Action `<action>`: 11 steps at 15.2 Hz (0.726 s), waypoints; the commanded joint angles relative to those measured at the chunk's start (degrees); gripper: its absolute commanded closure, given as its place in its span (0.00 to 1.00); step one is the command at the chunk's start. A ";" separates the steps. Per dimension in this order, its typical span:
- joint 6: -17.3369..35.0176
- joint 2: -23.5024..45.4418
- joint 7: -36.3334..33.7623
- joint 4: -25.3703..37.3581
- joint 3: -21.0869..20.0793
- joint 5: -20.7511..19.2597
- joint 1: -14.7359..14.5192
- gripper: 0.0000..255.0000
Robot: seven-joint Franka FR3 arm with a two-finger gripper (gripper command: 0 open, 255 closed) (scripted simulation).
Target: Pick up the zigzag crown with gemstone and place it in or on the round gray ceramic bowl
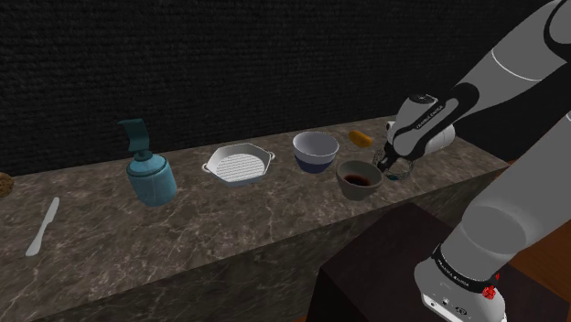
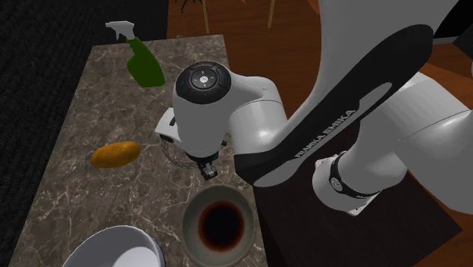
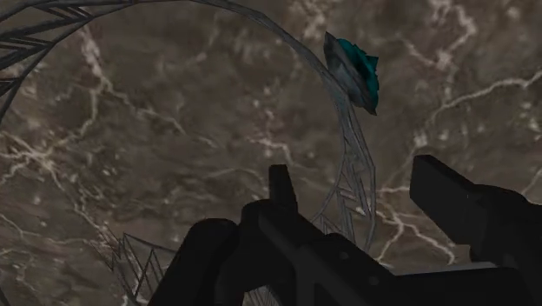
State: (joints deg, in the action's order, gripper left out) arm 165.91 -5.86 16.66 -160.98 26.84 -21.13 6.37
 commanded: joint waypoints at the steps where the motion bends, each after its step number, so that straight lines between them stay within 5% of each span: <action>1: -0.52 0.26 0.39 -0.07 0.12 0.21 -0.05 1.00; 11: -3.36 -2.40 -0.14 0.13 -0.26 -0.57 0.23 1.00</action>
State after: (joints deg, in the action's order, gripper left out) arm 163.46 -7.44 16.69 -160.92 26.71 -21.48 6.53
